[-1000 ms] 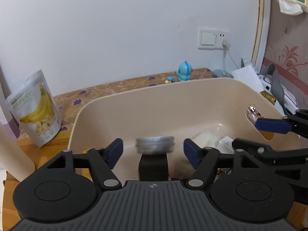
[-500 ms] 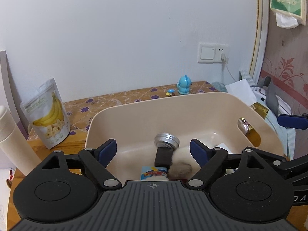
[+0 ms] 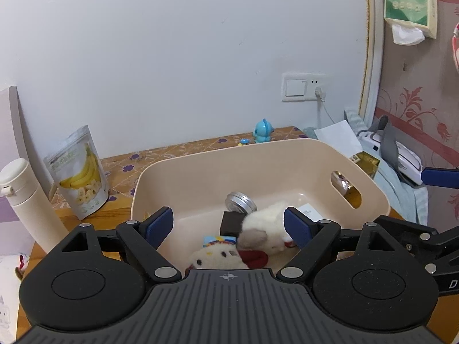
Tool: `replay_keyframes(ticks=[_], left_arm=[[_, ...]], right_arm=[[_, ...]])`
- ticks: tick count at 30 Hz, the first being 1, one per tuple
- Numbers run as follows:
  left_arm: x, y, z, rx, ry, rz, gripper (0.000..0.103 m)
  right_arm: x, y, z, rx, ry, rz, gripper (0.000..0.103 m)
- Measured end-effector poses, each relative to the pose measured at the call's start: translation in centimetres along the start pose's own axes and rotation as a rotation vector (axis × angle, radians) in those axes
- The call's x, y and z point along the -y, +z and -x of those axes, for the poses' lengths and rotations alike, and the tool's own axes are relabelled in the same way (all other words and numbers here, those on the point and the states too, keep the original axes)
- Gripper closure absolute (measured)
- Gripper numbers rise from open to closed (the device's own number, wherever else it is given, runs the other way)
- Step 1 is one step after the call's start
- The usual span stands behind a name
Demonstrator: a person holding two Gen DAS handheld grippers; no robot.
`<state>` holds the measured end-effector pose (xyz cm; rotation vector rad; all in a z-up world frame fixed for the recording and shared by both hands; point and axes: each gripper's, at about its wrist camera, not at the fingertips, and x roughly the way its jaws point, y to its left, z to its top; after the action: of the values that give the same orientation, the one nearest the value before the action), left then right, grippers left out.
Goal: Organize objects
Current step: 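Open both tools to drop the tin and white box into the bin, then move both tools back toward the cartoon box and herb bag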
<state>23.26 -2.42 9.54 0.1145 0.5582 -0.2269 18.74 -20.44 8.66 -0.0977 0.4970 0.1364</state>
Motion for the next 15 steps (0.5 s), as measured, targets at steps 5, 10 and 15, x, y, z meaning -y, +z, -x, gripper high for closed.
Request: replay_keyframes(ticks=[5,10,15], left_arm=[[0.5,-0.8,1.5,0.002,0.000,-0.013,0.017],[0.9,-1.8,3.0,-0.002,0.001,-0.016,0.017],[1.7,-3.0,4.2,-0.011,0.000,-0.030,0.016]], right_arm=[[0.0,-0.7,1.6,0.006,-0.005,0.001,0.000],[-0.2,-1.7,2.9,-0.004,-0.004,0.005,0.000],[-0.2,-2.8,4.1,-0.021,-0.002,0.003,0.000]])
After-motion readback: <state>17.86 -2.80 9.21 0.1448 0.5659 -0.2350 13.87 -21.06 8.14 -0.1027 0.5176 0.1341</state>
